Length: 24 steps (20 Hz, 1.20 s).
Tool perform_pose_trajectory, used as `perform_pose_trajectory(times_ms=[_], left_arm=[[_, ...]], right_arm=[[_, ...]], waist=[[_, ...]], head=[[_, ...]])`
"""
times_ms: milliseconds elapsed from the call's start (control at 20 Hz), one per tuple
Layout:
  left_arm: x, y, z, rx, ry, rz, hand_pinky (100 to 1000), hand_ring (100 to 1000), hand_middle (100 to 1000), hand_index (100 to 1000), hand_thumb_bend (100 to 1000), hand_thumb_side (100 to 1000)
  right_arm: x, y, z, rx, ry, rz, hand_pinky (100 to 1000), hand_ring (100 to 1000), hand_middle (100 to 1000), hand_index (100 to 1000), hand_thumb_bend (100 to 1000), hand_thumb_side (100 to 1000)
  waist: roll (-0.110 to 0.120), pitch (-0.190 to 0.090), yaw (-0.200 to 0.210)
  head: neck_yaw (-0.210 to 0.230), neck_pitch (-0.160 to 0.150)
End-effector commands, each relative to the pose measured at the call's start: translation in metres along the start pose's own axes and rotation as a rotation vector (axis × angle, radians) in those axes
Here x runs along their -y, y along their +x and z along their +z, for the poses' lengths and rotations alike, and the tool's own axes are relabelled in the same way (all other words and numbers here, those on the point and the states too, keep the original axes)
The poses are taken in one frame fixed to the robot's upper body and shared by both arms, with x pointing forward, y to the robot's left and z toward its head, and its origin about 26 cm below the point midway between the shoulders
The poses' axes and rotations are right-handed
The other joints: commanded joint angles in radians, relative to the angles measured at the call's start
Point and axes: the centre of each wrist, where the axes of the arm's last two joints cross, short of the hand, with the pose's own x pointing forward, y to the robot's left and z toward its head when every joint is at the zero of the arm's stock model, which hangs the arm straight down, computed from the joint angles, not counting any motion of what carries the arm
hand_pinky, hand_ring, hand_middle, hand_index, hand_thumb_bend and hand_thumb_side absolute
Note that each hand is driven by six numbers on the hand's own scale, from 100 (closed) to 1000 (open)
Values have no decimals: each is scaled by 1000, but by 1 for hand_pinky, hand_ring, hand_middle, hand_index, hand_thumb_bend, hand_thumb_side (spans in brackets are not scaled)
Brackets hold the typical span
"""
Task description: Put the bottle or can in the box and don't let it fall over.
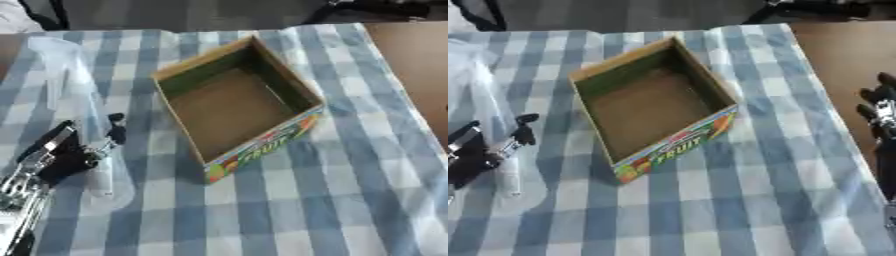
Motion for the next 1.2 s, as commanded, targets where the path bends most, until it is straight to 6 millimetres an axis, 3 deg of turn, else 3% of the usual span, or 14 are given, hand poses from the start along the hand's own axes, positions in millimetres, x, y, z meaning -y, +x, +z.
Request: perform_pose_trajectory(times_ms=[50, 250, 350, 500, 700, 1000, 1200], left_arm=[[-6, 13, -1, 105, 19, -37, 161, 1000, 399, 132, 100, 456], [-6, 15, 0, 193, -10, -47, 152, 1000, 387, 103, 100, 499], [-7, 16, -1, 227, -18, -44, 158, 1000, 383, 100, 100, 571], [-9, 19, 0, 245, -20, -48, 153, 1000, 385, 100, 100, 515], [-11, 26, -2, 260, -18, -46, 154, 1000, 382, 100, 100, 535], [-12, 48, -9, 324, -58, -13, 142, 994, 380, 100, 100, 624], [-19, 65, -10, 366, -83, 4, 154, 1000, 388, 100, 100, 615]], right_arm=[[0, 9, -4, 32, 17, 7, 944, 927, 1000, 893, 100, 579], [0, 9, -4, 32, 18, 8, 944, 925, 1000, 891, 100, 579], [0, 9, -4, 32, 17, 8, 944, 924, 1000, 892, 100, 581], [0, 9, -4, 32, 14, 8, 944, 924, 1000, 892, 100, 579], [1, 9, -4, 32, 13, 9, 945, 924, 1000, 892, 100, 578], [2, 10, -4, 37, 14, 9, 945, 925, 1000, 893, 100, 578], [2, 10, -4, 37, 13, 11, 945, 925, 1000, 893, 100, 577]], waist=[[-2, -11, -3], [-2, -11, -2], [-1, -11, -2], [-1, -12, -3], [1, -13, -4], [4, -17, -4], [7, -19, -3]], head=[[1, -13], [2, -14], [1, -15], [1, -15], [0, -14], [-2, -12], [-4, -11]])
